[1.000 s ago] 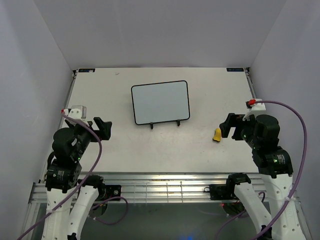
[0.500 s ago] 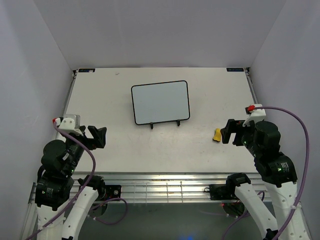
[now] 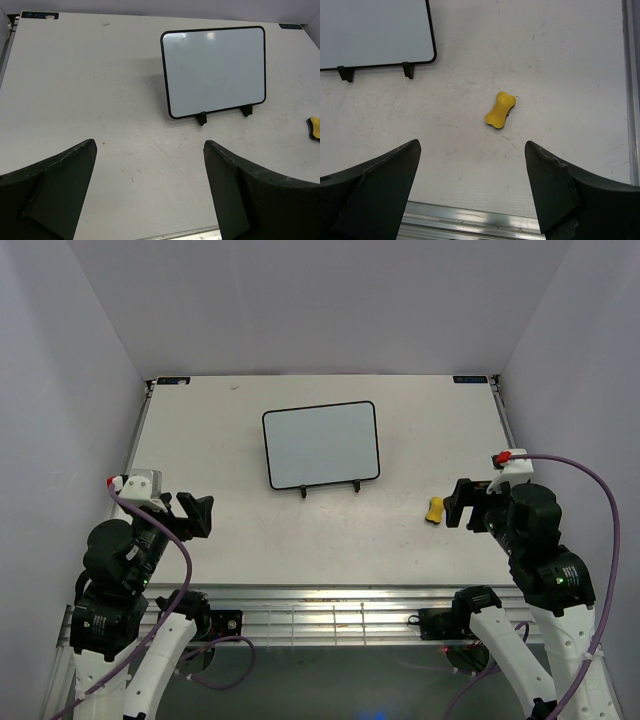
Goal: Erase the whiteboard
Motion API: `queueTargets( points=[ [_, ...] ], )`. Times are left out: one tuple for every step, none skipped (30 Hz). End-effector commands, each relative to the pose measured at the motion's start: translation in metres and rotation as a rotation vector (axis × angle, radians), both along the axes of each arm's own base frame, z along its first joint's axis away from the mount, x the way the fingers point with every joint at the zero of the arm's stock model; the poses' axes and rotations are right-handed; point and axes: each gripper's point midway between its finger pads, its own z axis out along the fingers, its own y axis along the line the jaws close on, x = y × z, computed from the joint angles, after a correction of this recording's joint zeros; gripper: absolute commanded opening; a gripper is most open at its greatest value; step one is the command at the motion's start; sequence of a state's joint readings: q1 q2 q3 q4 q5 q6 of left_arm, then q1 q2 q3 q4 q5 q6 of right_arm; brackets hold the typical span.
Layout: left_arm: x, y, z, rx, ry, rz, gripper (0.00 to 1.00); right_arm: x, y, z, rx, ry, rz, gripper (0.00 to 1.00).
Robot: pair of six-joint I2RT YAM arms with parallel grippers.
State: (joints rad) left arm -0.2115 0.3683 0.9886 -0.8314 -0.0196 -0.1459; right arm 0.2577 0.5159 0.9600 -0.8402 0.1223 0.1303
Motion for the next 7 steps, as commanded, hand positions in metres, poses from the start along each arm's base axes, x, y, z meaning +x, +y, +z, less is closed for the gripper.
queueTargets(
  points=[
    [0.0019, 0.0003, 0.0012, 0.01, -0.001, 0.0, 0.98, 0.0022, -0.0014, 0.0179, 0.003, -0.06, -0.005, 0.9],
    [0.0023, 0.0001, 0.0013, 0.008, -0.003, 0.0, 0.98, 0.0028, -0.0012, 0.0167, 0.002, -0.057, -0.005, 0.9],
    [0.0027, 0.0004, 0.0001, 0.01, -0.001, 0.002, 0.98, 0.0034, -0.0011, 0.017, 0.003, -0.059, -0.005, 0.9],
    [0.0027, 0.0, 0.0004, 0.006, -0.002, 0.001, 0.98, 0.004, -0.0017, 0.0171, 0.002, -0.06, -0.01, 0.9],
    [0.0026, -0.0003, 0.0004, 0.006, -0.002, -0.001, 0.98, 0.004, -0.0019, 0.0156, 0.001, -0.054, -0.012, 0.9],
    [0.0028, -0.0011, 0.0002, 0.006, -0.001, -0.005, 0.98, 0.0046, -0.0017, 0.016, 0.003, -0.055, -0.013, 0.9],
    [0.0029, -0.0007, 0.0002, 0.005, 0.0, -0.002, 0.98, 0.0051, -0.0018, 0.016, 0.003, -0.057, -0.014, 0.9]
  ],
)
